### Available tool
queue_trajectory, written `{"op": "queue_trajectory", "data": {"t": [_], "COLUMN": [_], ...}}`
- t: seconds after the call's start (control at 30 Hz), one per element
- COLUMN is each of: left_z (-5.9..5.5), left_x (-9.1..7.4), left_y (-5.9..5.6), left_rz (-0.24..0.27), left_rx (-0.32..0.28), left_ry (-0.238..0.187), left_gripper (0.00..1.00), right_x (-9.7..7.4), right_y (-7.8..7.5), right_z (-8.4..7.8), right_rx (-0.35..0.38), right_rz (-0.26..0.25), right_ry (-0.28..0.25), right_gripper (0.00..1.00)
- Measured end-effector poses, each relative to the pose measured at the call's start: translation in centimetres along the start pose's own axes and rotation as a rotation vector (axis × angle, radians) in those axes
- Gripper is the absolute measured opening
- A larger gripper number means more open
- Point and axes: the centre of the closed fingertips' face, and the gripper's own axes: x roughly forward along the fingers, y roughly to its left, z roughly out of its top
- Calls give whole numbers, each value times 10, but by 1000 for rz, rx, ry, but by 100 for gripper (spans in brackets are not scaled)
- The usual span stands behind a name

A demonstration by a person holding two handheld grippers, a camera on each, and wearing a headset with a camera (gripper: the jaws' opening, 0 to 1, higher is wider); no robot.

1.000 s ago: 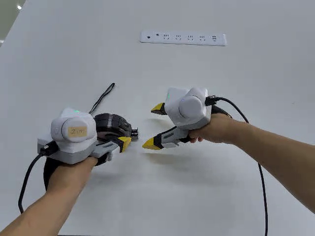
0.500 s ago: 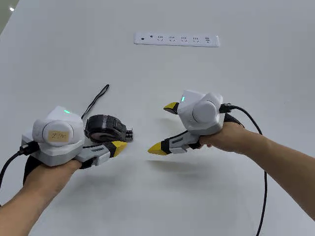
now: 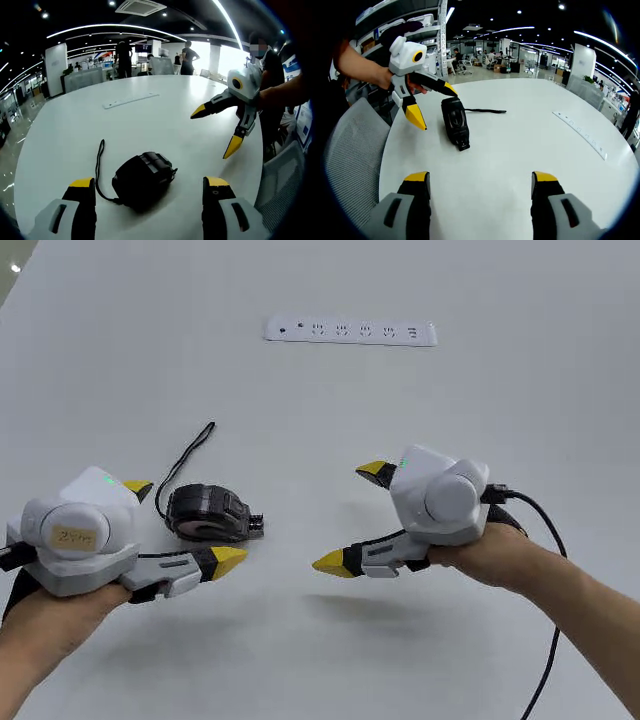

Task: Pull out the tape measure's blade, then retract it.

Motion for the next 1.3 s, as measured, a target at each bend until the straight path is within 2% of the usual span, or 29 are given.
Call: {"op": "queue_trajectory", "data": {"t": [0.17,0.3,0.5,0.8,0.93,1.17,1.2,1.3], "left_z": [0,-1,6,10,10,10,7,7], "left_x": [-7,-12,-18,-23,-28,-30,-39,-41], "left_y": [-2,-3,-4,-8,-8,-8,-6,-10], "left_rz": [-15,-24,-40,-59,-64,-65,-59,-68], "left_rx": [10,16,10,23,26,23,14,14], "left_ry": [-15,-25,-61,-79,-93,-97,-115,-131], "left_gripper": [86,88,93,98,100,100,100,100], "right_x": [-14,-22,-32,-53,-61,-64,-77,-79], "right_y": [-2,-1,-2,-1,-2,-3,4,7], "right_z": [0,-6,-10,-5,-10,-11,-16,-19], "right_rx": [38,57,112,114,118,123,133,159], "right_rz": [-36,-53,-80,-115,-132,-139,-155,-158], "right_ry": [-34,-40,-73,-128,-125,-130,-157,-164], "right_gripper": [88,90,95,100,100,100,100,100]}}
